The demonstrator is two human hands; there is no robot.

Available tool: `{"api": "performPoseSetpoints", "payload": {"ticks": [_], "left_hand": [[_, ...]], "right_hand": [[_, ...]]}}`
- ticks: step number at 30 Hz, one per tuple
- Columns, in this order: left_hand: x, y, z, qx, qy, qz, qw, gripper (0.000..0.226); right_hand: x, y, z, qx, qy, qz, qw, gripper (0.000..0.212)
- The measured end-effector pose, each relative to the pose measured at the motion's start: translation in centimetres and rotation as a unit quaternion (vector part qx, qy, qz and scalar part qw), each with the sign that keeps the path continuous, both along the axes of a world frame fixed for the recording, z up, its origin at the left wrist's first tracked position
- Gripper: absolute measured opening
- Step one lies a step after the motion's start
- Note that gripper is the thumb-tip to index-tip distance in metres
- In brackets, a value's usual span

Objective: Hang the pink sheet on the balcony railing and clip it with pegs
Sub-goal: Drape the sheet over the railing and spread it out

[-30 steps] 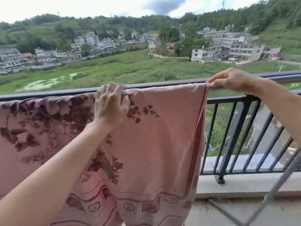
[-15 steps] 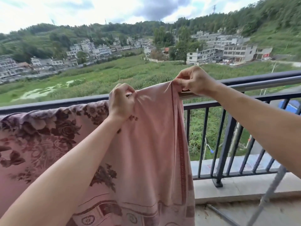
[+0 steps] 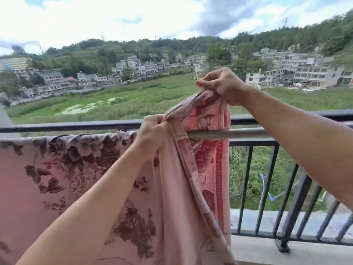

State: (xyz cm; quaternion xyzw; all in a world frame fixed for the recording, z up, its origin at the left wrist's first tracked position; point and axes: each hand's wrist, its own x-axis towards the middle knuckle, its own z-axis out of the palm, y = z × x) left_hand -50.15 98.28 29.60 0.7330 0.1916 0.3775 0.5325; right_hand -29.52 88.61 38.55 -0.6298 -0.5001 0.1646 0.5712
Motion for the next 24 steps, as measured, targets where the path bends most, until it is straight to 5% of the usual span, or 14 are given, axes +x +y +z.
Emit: {"api": "performPoseSetpoints", "payload": {"ticks": [2, 6, 9, 12, 16, 24], "left_hand": [[-2.4, 2.6, 1.4, -0.051, 0.018, -0.059, 0.997, 0.025], [-3.6, 6.1, 1.6, 0.115, 0.113, 0.064, 0.985, 0.049], [-3.9, 7.8, -0.2, 0.206, 0.229, 0.171, 0.936, 0.045], [-3.9, 8.3, -0.7, 0.248, 0.279, 0.214, 0.903, 0.032], [-3.7, 8.1, -0.2, 0.282, 0.302, 0.189, 0.891, 0.036], [-5.0, 8.4, 0.2, 0.321, 0.307, 0.169, 0.88, 0.069]], "right_hand": [[0.5, 1.0, 0.0, -0.013, -0.048, -0.049, 0.998, 0.02], [-1.4, 5.1, -1.9, -0.088, -0.228, -0.158, 0.957, 0.018], [-2.7, 5.3, -3.9, -0.145, -0.298, -0.166, 0.929, 0.017], [-4.9, 3.8, -5.2, -0.07, -0.309, -0.13, 0.94, 0.022], [-8.2, 2.9, -6.5, -0.12, -0.256, 0.022, 0.959, 0.022], [-6.5, 1.7, -6.3, -0.049, -0.298, -0.112, 0.947, 0.006]]}}
